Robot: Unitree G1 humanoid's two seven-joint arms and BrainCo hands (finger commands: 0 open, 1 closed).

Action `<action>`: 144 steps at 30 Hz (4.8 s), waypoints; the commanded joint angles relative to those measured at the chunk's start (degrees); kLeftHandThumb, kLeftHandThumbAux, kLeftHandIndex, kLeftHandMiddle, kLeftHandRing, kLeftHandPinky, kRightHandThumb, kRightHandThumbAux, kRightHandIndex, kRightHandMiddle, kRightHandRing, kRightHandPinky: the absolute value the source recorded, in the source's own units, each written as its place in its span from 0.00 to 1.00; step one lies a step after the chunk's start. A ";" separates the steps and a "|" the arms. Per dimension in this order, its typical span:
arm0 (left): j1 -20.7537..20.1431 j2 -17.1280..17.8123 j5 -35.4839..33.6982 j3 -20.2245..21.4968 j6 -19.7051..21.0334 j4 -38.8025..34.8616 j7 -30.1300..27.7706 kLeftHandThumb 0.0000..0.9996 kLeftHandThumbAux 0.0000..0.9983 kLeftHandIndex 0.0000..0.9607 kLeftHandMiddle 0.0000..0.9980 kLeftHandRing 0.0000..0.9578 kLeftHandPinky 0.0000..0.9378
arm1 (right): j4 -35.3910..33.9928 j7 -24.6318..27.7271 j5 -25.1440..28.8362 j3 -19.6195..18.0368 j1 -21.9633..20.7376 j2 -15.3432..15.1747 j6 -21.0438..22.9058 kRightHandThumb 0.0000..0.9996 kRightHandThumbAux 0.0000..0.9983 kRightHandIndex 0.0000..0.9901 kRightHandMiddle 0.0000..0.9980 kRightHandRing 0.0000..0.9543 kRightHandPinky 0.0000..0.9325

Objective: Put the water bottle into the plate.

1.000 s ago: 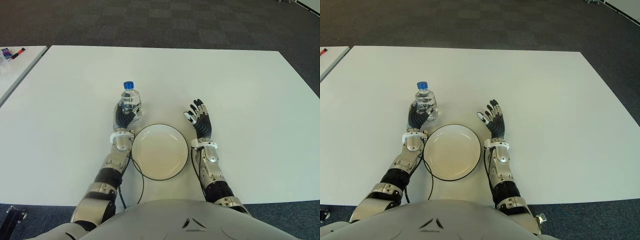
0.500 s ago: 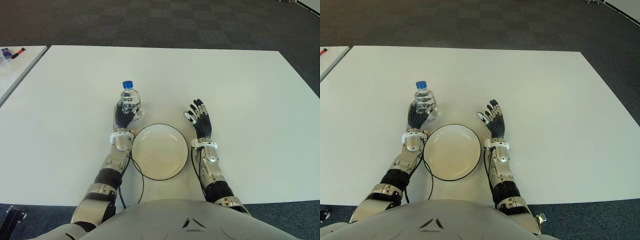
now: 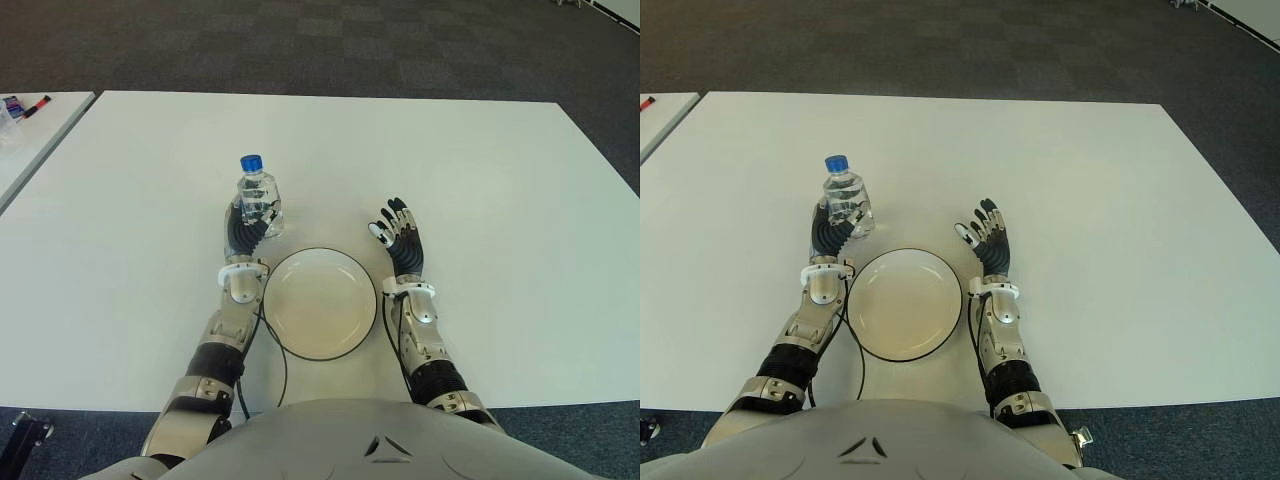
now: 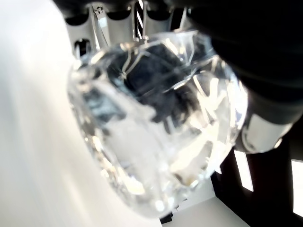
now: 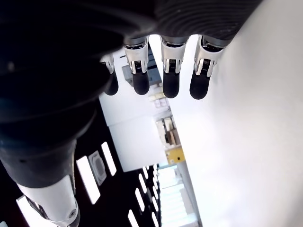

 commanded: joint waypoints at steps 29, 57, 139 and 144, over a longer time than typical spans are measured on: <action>6.30 0.03 -0.10 -1.60 -3.30 -13.89 -4.39 0.86 0.67 0.42 0.54 0.91 0.92 | 3.91 -1.27 0.83 -1.00 1.00 8.42 2.67 0.06 0.81 0.11 0.11 0.10 0.16; 18.89 -2.02 4.56 -3.50 -9.42 -26.99 -4.39 0.86 0.67 0.42 0.54 0.91 0.92 | 4.60 -0.64 0.77 -0.77 0.67 8.31 2.62 0.07 0.81 0.10 0.11 0.11 0.15; 22.14 -3.26 11.22 -13.04 -4.54 -21.05 -6.28 0.86 0.67 0.42 0.54 0.92 0.94 | 5.36 -2.55 -0.95 -0.16 0.00 8.72 2.14 0.04 0.88 0.12 0.12 0.12 0.16; 21.08 -2.94 11.23 -12.97 -5.22 -19.20 -5.70 0.86 0.67 0.42 0.54 0.92 0.94 | 5.32 -2.39 -1.06 0.01 0.10 8.72 1.81 0.03 0.88 0.11 0.12 0.12 0.15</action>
